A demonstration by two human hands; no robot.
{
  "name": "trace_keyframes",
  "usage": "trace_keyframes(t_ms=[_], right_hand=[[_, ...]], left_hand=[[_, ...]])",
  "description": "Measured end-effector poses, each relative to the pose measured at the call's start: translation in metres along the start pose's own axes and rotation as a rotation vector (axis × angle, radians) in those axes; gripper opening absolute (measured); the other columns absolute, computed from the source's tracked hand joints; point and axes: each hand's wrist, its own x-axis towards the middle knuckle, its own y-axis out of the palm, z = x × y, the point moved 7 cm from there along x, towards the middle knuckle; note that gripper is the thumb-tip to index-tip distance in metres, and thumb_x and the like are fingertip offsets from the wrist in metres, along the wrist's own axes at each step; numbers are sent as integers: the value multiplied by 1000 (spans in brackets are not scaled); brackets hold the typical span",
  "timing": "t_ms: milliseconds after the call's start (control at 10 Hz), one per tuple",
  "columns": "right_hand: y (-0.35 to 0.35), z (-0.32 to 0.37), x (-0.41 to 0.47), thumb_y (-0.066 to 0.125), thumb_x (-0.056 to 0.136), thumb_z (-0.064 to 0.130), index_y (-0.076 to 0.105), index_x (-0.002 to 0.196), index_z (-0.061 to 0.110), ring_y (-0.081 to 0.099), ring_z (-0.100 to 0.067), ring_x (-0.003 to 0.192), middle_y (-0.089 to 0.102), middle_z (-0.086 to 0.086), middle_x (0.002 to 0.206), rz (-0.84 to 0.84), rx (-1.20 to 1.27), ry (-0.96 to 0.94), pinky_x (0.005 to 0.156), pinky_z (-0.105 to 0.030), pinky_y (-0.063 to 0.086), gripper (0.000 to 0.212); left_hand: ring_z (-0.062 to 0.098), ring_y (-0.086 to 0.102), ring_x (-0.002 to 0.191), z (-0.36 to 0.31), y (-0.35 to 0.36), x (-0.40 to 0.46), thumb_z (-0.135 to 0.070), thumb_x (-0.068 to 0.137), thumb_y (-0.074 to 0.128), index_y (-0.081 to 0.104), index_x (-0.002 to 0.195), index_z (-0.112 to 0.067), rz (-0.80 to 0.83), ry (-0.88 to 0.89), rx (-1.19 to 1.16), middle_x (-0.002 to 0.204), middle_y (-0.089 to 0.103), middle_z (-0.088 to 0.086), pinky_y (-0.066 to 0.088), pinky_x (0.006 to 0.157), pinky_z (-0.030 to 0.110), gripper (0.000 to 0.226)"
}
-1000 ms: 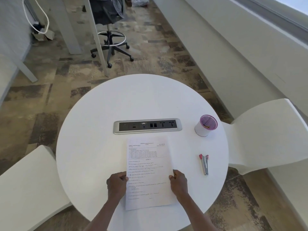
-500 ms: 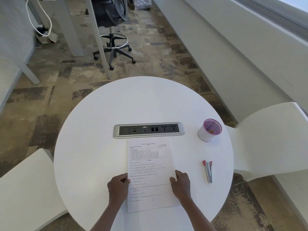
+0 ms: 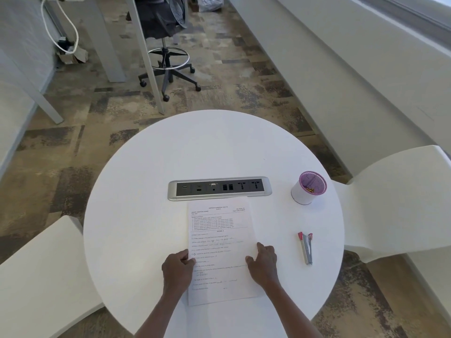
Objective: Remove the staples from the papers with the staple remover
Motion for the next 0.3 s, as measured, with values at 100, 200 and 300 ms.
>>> trace_keyframes(t_ms=[100, 200, 300], right_hand=[[-4, 4, -2, 55, 94, 17, 47, 129, 3, 40, -36, 128, 43, -15, 131, 16, -57, -13, 108, -39, 35, 39], [-10, 14, -5, 52, 93, 12, 45, 129, 3, 40, -32, 125, 44, -14, 132, -49, -142, -116, 102, -36, 40, 37], [-21, 35, -13, 53, 95, 16, 41, 141, 5, 44, -27, 123, 48, -10, 135, -216, -253, -283, 97, -33, 46, 50]], left_hand=[[19, 28, 56, 0, -4, -1, -6, 82, 69, 32, 59, -17, -21, -30, 19, 54, 31, -1, 30, 54, 28, 44], [25, 58, 74, -4, -9, -5, -3, 85, 67, 71, 83, -18, -52, 5, -37, 77, 64, 4, 48, 72, 31, 16], [28, 66, 106, -20, -14, -7, -4, 91, 63, 65, 125, 1, -99, 102, -24, 120, 68, 16, 52, 97, 40, 35]])
